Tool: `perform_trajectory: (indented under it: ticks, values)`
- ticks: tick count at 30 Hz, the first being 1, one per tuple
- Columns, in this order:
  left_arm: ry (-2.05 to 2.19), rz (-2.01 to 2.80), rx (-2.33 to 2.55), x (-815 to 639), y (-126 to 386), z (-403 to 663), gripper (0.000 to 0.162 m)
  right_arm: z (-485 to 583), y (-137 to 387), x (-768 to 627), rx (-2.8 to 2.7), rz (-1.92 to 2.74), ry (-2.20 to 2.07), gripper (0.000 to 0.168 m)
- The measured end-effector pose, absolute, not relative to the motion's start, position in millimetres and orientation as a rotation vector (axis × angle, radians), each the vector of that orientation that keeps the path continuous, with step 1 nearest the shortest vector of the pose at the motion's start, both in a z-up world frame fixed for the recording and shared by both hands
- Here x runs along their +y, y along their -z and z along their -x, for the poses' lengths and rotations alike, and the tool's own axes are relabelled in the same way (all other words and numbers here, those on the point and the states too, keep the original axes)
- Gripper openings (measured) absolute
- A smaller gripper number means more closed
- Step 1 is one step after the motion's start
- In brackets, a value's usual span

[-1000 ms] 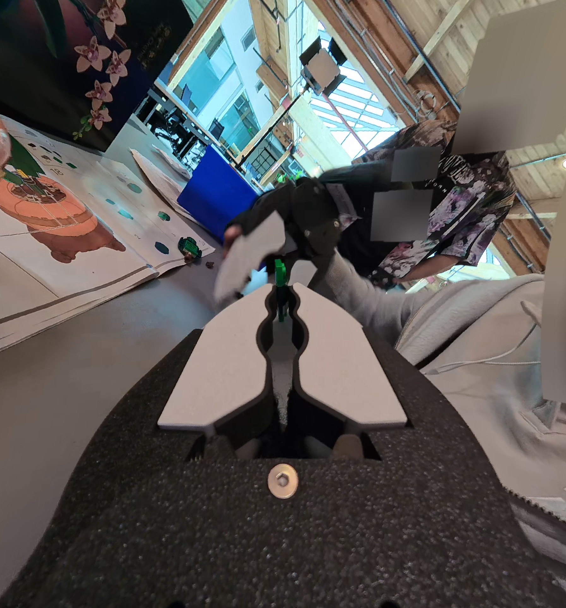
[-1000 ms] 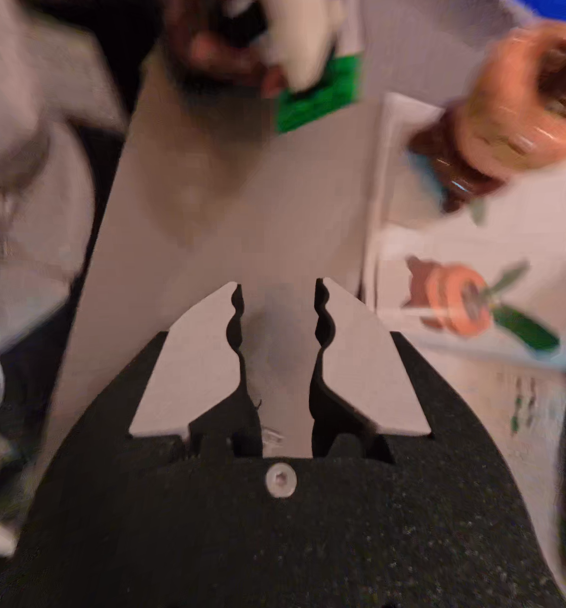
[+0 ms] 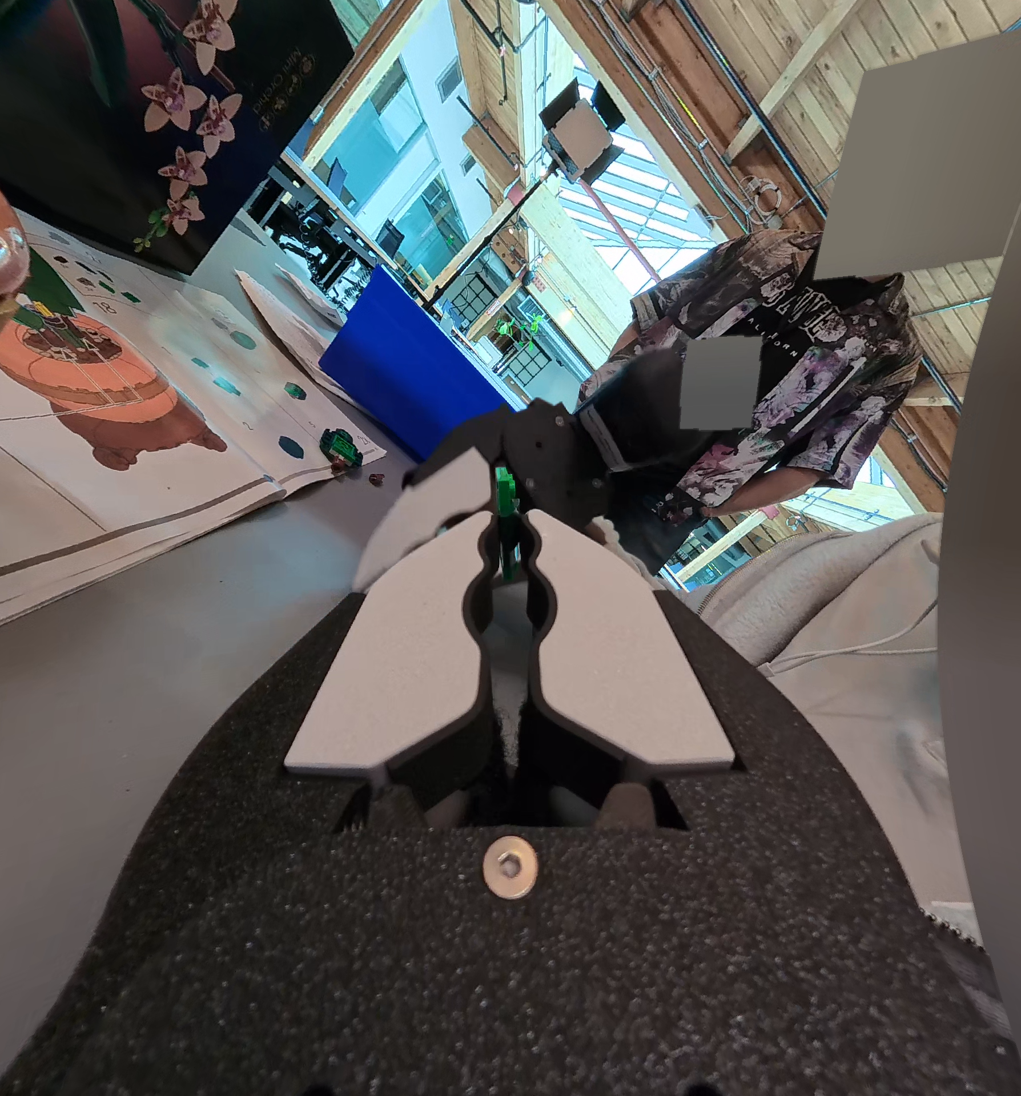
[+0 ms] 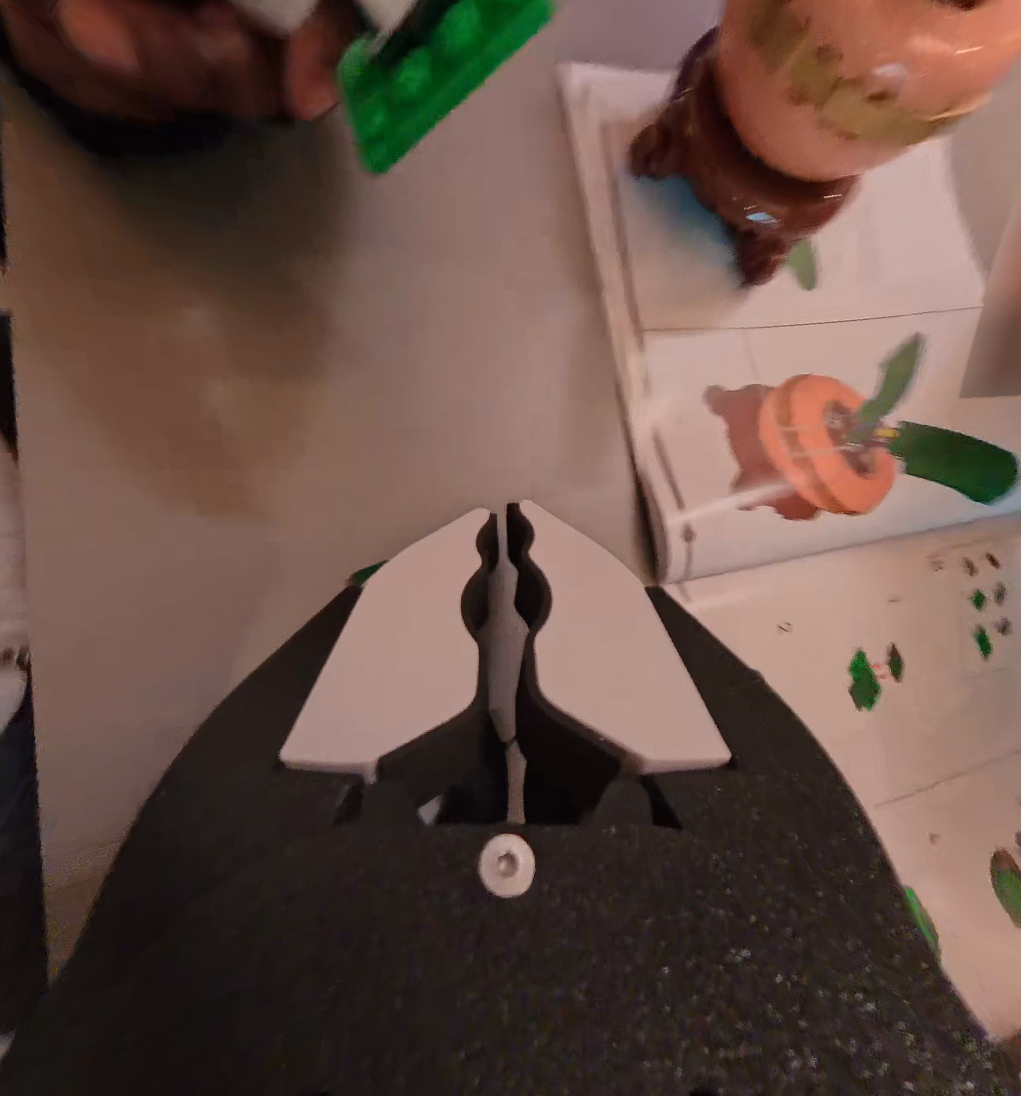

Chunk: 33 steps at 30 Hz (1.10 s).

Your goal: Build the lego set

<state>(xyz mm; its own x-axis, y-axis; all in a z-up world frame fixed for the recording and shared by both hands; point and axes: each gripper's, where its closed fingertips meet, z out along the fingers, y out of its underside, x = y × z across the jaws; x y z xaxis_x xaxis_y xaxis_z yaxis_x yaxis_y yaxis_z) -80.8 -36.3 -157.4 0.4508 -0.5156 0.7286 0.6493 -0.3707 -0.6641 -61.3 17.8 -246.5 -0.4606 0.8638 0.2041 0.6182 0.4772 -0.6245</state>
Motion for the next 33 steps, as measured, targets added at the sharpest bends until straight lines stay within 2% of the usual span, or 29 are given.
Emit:
perform_trajectory:
  ticks: [1, 3, 4, 8, 10, 17, 20, 25, 33]
  values:
    - [1.227, 1.516, -0.123, -36, 157, 81, 0.005, 63, 237, 22, -2.134, 1.272, -0.698, 0.008]
    - [1.219, 1.515, -0.133, -36, 157, 82, 0.005, 57, 220, 30, -1.920, 1.436, -0.796, 0.045]
    - [1.210, 1.517, -0.145, -36, 158, 84, 0.005, 49, 216, 31, -1.828, 1.543, -0.839, 0.052]
    - [1.170, 1.531, -0.201, -32, 161, 89, 0.005, 18, 230, 17, -1.560, 1.840, -0.838, 0.042]
    - [1.154, 1.537, -0.212, -31, 163, 90, 0.004, 10, 243, 8, -1.548, 1.900, -0.756, 0.042]
    - [1.150, 1.536, -0.210, -31, 163, 90, 0.005, 21, 253, -6, -1.533, 1.957, -0.797, 0.031]
    - [1.161, 1.536, -0.210, -31, 163, 90, 0.005, 22, 255, -3, -1.562, 1.931, -0.787, 0.019]
    - [1.162, 1.535, -0.210, -31, 163, 89, 0.005, 23, 255, -6, -1.811, 1.769, -0.788, 0.018]
    - [1.180, 1.570, -0.190, -30, 166, 84, 0.005, 28, 255, -15, -2.406, 1.156, -0.853, 0.019]
